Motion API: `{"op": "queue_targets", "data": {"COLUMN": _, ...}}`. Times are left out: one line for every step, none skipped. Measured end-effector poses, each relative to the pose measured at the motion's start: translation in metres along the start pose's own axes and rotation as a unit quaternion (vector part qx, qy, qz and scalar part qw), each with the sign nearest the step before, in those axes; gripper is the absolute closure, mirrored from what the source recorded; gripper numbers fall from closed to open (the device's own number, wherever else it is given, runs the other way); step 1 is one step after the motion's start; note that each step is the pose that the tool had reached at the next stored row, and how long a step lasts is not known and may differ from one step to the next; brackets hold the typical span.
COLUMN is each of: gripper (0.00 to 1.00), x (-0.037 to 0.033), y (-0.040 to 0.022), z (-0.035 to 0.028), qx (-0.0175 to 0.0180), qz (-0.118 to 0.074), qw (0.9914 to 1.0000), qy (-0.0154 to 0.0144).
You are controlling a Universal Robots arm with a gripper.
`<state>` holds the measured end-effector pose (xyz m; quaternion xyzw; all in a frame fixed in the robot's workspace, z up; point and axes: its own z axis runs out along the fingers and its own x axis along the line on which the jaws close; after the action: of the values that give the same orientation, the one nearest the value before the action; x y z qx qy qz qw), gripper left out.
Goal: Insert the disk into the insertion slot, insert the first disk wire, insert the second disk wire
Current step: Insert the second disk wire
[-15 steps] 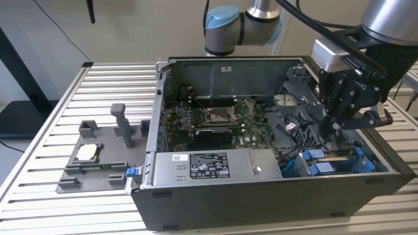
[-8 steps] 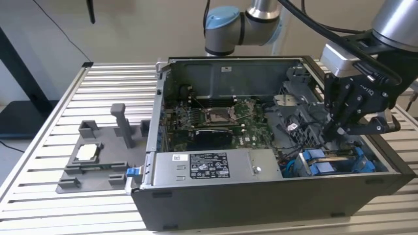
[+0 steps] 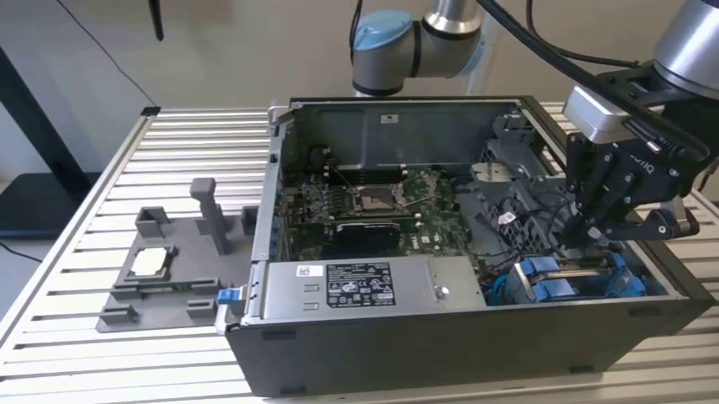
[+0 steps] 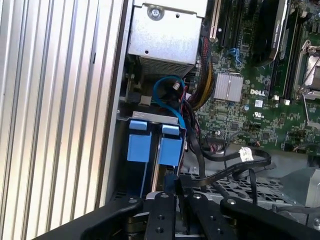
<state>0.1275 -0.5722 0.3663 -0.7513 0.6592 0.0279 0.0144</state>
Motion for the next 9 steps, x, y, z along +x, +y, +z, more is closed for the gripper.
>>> {"op": "queue_targets", "data": {"gripper": 0.84, "x": 0.0, "y": 0.0, "z": 0.0, "qx": 0.0, "qz": 0.0, "qw": 1.0, "qy": 0.0}}
{"op": "queue_targets", "data": {"gripper": 0.84, "x": 0.0, "y": 0.0, "z": 0.0, "qx": 0.0, "qz": 0.0, "qw": 1.0, "qy": 0.0}}
{"op": "queue_targets", "data": {"gripper": 0.84, "x": 0.0, "y": 0.0, "z": 0.0, "qx": -0.0001, "qz": 0.0, "qw": 1.0, "qy": 0.0}}
{"op": "queue_targets", "data": {"gripper": 0.84, "x": -0.0001, "y": -0.0001, "z": -0.0001, "qx": -0.0001, "qz": 0.0, "qw": 1.0, "qy": 0.0001}}
{"op": "queue_targets", "data": {"gripper": 0.84, "x": -0.0009, "y": -0.0006, "z": 0.0001, "qx": -0.0019, "qz": 0.0, "qw": 1.0, "qy": 0.0023}}
{"op": "queue_targets", "data": {"gripper": 0.84, "x": -0.002, "y": -0.0009, "z": 0.0002, "qx": -0.0052, "qz": 0.0, "qw": 0.99997, "qy": 0.0063}}
{"op": "queue_targets", "data": {"gripper": 0.84, "x": -0.0028, "y": -0.0009, "z": 0.0002, "qx": -0.0057, "qz": 0.001, "qw": 0.99994, "qy": 0.0098}}
{"op": "queue_targets", "data": {"gripper": 0.84, "x": -0.0028, "y": -0.0008, "z": 0.0002, "qx": -0.0057, "qz": 0.001, "qw": 0.99994, "qy": 0.0098}}
{"op": "queue_targets", "data": {"gripper": 0.84, "x": -0.0028, "y": -0.0009, "z": 0.0002, "qx": -0.0057, "qz": 0.001, "qw": 0.99993, "qy": 0.0099}}
